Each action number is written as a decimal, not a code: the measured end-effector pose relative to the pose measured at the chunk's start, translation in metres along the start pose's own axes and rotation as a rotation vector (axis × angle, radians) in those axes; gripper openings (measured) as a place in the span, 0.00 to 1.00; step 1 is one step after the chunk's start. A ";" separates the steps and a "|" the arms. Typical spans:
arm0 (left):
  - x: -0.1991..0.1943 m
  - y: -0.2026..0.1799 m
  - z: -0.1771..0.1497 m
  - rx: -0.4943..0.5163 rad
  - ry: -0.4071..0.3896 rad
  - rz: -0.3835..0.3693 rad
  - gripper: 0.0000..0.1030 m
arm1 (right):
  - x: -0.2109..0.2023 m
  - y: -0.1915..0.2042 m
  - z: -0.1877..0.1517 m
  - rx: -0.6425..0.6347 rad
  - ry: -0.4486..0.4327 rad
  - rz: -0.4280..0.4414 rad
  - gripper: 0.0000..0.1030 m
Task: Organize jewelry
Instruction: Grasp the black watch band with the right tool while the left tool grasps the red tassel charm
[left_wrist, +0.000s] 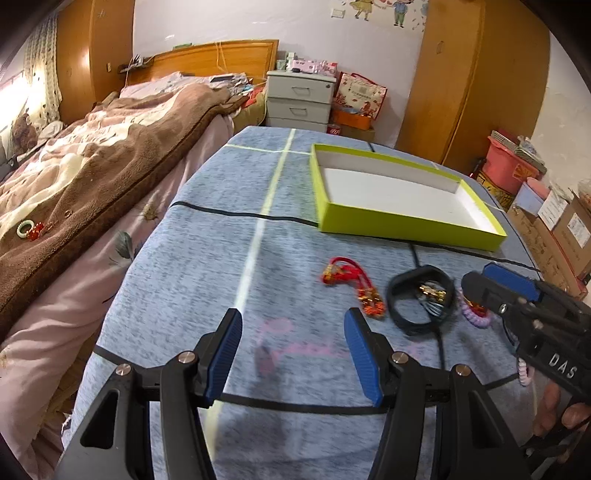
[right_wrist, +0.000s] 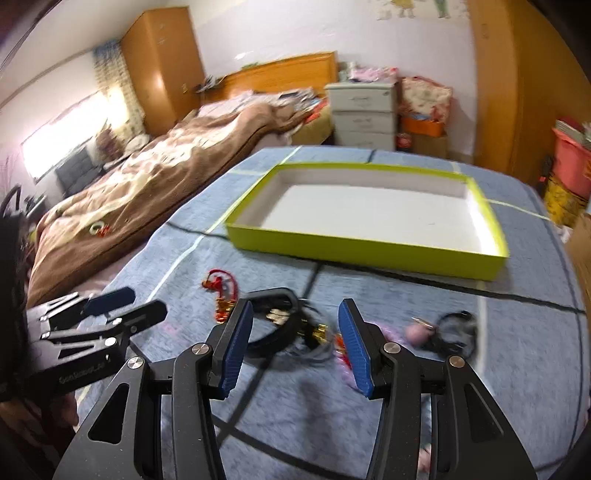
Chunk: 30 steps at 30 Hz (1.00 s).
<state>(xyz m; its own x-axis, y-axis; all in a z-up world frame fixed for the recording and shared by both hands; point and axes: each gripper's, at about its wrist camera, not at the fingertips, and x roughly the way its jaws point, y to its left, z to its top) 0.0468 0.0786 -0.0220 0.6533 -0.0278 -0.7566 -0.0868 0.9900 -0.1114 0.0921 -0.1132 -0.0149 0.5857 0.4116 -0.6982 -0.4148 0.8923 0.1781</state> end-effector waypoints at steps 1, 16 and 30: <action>0.002 0.002 0.001 -0.005 0.004 -0.011 0.58 | 0.006 0.000 0.001 0.000 0.018 -0.002 0.48; 0.025 0.007 0.010 -0.024 0.081 -0.133 0.58 | 0.027 -0.003 0.004 -0.024 0.098 -0.015 0.14; 0.043 -0.025 0.023 0.054 0.155 -0.130 0.58 | -0.010 -0.031 0.019 0.092 -0.011 0.009 0.14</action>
<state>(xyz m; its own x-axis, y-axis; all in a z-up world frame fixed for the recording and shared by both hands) 0.0945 0.0558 -0.0371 0.5327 -0.1728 -0.8285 0.0335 0.9825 -0.1833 0.1122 -0.1414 0.0000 0.5901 0.4209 -0.6889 -0.3546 0.9017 0.2473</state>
